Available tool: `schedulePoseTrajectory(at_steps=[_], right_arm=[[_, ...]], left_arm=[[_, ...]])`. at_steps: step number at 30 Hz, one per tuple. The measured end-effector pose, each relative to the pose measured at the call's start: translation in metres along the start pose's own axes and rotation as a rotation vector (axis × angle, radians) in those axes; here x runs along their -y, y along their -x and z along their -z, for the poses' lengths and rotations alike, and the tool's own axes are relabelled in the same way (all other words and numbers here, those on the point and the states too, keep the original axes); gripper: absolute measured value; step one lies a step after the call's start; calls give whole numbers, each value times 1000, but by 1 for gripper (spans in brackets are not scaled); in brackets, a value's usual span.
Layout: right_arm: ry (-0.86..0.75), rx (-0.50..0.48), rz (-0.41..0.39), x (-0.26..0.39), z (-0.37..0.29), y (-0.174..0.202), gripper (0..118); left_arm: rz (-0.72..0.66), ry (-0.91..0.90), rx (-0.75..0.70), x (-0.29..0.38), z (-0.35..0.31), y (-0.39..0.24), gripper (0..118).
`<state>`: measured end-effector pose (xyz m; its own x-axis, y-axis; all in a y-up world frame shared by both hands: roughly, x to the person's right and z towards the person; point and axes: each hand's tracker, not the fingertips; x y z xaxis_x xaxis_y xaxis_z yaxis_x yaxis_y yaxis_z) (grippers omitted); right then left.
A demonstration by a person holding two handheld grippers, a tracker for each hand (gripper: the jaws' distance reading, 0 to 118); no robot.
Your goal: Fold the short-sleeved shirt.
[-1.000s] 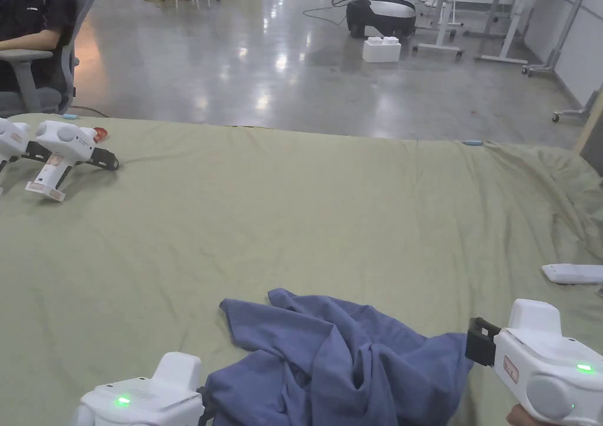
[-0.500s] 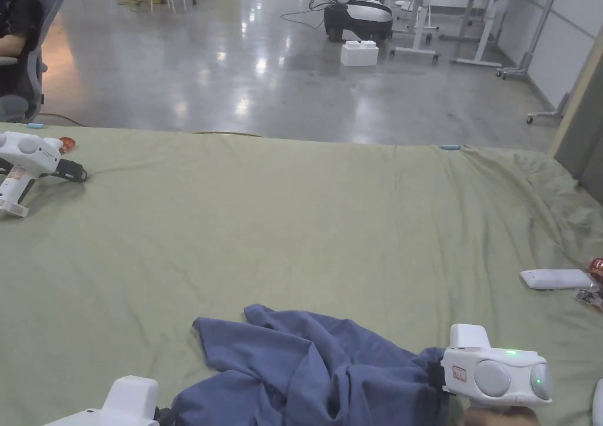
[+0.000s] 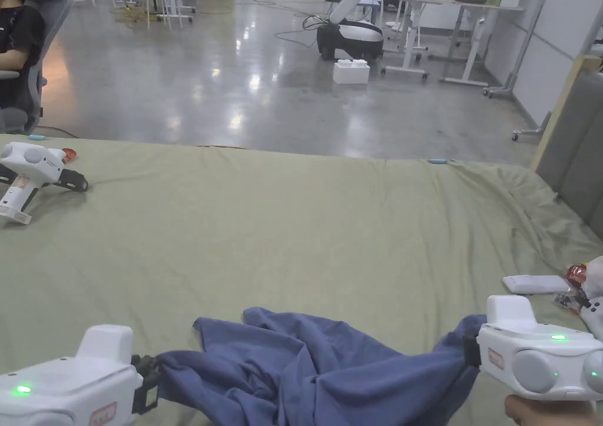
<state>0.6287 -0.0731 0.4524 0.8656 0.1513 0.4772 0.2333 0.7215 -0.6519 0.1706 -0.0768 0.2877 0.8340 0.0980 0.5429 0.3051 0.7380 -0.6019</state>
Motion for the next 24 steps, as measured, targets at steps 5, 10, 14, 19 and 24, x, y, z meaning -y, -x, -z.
schedulePoseTrajectory(at_steps=[5, 10, 14, 19, 24], right_arm=[[-73, 29, 16, -20, -41, -17, 4], [-199, 23, 58, -51, -82, -29, 4], [-322, 4, 74, -82, -106, -29, 4], [-465, -10, 100, -128, -127, -21, 4], [-549, 1, 95, -180, -141, -2, 4]], left_arm=[[-12, -108, -21, -41, -25, 21, 0], [-39, -236, -41, -96, -57, 39, 0], [-24, -327, -78, -139, -78, 47, 0], [-33, -397, -98, -191, -92, 56, 0], [-5, -453, -139, -241, -97, 61, 0]])
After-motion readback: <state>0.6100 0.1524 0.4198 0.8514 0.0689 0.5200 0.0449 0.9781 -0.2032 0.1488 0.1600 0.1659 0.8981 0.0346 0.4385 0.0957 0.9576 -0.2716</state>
